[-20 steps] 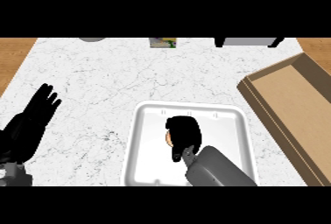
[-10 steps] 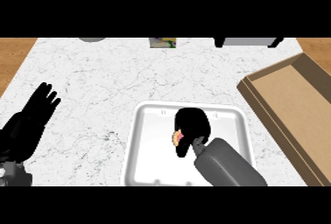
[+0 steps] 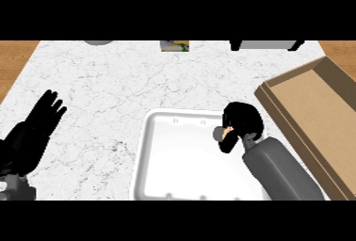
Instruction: Pick the cupcake from the tray and place it in the cardboard box
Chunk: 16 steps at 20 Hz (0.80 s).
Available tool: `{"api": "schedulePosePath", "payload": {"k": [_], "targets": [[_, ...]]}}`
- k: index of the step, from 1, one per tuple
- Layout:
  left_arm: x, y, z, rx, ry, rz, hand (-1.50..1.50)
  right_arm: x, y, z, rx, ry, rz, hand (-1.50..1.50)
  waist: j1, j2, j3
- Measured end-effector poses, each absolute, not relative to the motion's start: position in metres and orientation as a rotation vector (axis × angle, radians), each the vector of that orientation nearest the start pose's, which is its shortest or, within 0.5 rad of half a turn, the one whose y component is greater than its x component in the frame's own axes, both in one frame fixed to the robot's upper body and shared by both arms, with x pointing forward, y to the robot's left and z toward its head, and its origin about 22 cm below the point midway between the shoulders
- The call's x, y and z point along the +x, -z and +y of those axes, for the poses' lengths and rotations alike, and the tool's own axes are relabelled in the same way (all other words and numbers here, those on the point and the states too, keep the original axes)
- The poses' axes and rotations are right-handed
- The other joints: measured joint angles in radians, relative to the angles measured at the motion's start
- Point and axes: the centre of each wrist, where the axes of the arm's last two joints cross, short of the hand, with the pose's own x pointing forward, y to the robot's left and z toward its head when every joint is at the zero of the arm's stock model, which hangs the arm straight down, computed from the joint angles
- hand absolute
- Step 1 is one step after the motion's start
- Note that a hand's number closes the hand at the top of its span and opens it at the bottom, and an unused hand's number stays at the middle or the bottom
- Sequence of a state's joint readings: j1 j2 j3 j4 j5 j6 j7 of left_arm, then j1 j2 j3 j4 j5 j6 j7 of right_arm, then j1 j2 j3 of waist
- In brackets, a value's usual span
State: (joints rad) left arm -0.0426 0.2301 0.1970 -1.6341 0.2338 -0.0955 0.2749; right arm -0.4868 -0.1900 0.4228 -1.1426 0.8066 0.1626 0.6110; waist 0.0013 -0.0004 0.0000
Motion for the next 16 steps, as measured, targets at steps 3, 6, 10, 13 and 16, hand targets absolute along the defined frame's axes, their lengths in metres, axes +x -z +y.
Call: {"api": "schedulePosePath", "payload": {"k": [3,6,10,13,16], "targets": [[0.247,-0.049,0.321,0.054,-0.049,-1.442,0.00,0.325,-0.025,-0.159,-0.882,-1.133,-0.942,1.50,-0.002,-0.001,0.000],[0.247,-0.047,0.318,0.056,-0.051,-1.441,0.00,0.322,-0.048,-0.157,-0.936,-1.110,-1.007,1.50,-0.005,-0.002,0.000],[0.246,-0.048,0.319,0.060,-0.054,-1.436,0.00,0.310,-0.091,-0.145,-1.001,-1.077,-1.122,1.50,-0.008,-0.004,0.000],[0.246,-0.055,0.325,0.064,-0.054,-1.436,0.00,0.298,-0.127,-0.141,-1.081,-1.018,-1.212,1.50,-0.012,-0.007,-0.001],[0.245,-0.054,0.325,0.066,-0.055,-1.434,0.00,0.289,-0.162,-0.137,-1.167,-0.928,-1.277,1.50,-0.011,-0.006,-0.001]]}}
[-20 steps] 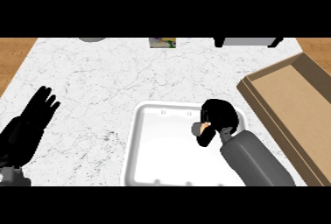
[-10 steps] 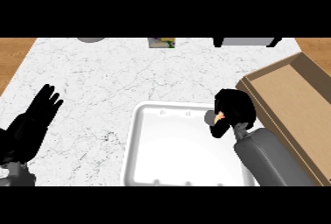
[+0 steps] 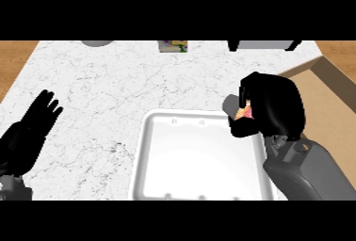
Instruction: Pick the cupcake from the tray and place it in the cardboard box
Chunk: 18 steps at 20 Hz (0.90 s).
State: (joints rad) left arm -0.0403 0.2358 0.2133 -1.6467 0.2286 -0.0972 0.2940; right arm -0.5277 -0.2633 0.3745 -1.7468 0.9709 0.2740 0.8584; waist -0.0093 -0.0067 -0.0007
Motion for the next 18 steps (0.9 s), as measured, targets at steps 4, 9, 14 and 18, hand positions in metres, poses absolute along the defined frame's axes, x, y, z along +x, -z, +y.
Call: {"api": "schedulePosePath", "payload": {"k": [4,9,14,18], "targets": [[0.248,-0.049,0.324,0.064,-0.063,-1.432,0.00,0.275,-0.196,-0.147,-1.273,-0.789,-1.323,1.50,-0.002,0.001,0.000],[0.244,-0.051,0.329,0.056,-0.055,-1.435,0.00,0.270,-0.230,-0.172,-1.378,-0.659,-1.330,1.50,0.003,0.003,0.000],[0.240,-0.053,0.326,0.057,-0.048,-1.444,0.00,0.281,-0.245,-0.207,-1.428,-0.589,-1.266,1.50,0.008,0.005,0.000],[0.240,-0.055,0.322,0.055,-0.052,-1.442,0.00,0.290,-0.244,-0.231,-1.450,-0.606,-1.200,1.50,0.010,0.006,0.001]]}}
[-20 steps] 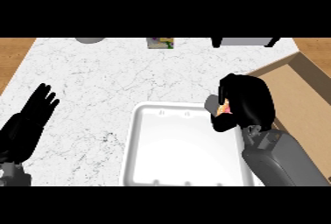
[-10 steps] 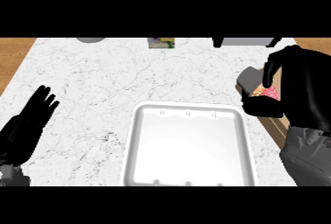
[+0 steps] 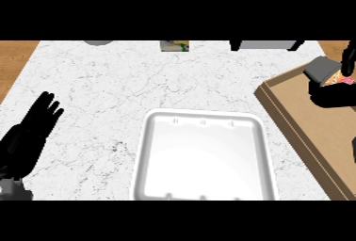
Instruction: Pick the cupcake from the tray and place it in the cardboard box
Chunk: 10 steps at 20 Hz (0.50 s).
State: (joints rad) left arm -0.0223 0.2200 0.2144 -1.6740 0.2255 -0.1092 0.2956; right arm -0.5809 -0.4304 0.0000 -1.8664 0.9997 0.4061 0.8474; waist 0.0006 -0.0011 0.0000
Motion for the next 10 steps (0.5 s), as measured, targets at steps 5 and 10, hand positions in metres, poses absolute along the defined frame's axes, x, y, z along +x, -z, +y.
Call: {"api": "schedulePosePath", "payload": {"k": [5,10], "targets": [[0.245,-0.059,0.324,0.056,-0.052,-1.445,0.00,0.304,-0.227,-0.267,-1.460,-0.613,-1.194,1.50,0.001,0.001,0.000],[0.248,-0.055,0.322,0.059,-0.051,-1.446,0.00,0.322,-0.198,-0.298,-1.441,-0.609,-1.197,1.50,0.004,0.002,0.000]]}}
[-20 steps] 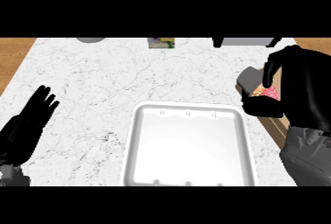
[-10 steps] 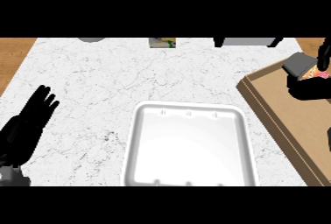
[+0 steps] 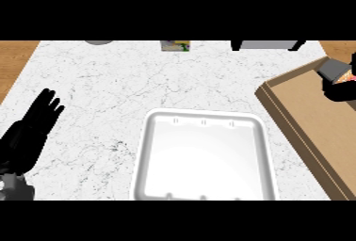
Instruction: Pick the cupcake from the tray and place it in the cardboard box
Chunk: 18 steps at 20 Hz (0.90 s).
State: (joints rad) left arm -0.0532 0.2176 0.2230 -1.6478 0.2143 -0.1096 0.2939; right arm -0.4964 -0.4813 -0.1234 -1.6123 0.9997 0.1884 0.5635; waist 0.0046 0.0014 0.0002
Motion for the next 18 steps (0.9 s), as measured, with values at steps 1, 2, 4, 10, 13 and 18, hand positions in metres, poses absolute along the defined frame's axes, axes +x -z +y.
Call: {"api": "schedulePosePath", "payload": {"k": [1,2,4,10,13,18], "targets": [[0.250,-0.058,0.321,0.057,-0.054,-1.447,0.00,0.322,-0.189,-0.302,-1.431,-0.612,-1.198,1.50,0.000,0.000,0.000],[0.252,-0.061,0.322,0.057,-0.052,-1.446,0.00,0.323,-0.182,-0.306,-1.424,-0.614,-1.197,1.50,-0.001,0.000,0.000],[0.253,-0.061,0.322,0.057,-0.043,-1.443,0.00,0.328,-0.168,-0.316,-1.402,-0.610,-1.195,1.50,0.000,0.000,0.000],[0.247,-0.054,0.322,0.046,-0.040,-1.447,0.00,0.335,-0.125,-0.343,-1.273,-0.600,-1.083,-1.50,0.004,0.001,0.000],[0.243,-0.049,0.320,0.046,-0.044,-1.444,0.00,0.333,-0.105,-0.351,-1.216,-0.574,-1.009,-1.50,0.002,0.000,0.000],[0.246,-0.046,0.319,0.052,-0.046,-1.441,0.00,0.331,-0.088,-0.363,-1.137,-0.575,-1.052,-1.50,-0.001,0.000,0.000]]}}
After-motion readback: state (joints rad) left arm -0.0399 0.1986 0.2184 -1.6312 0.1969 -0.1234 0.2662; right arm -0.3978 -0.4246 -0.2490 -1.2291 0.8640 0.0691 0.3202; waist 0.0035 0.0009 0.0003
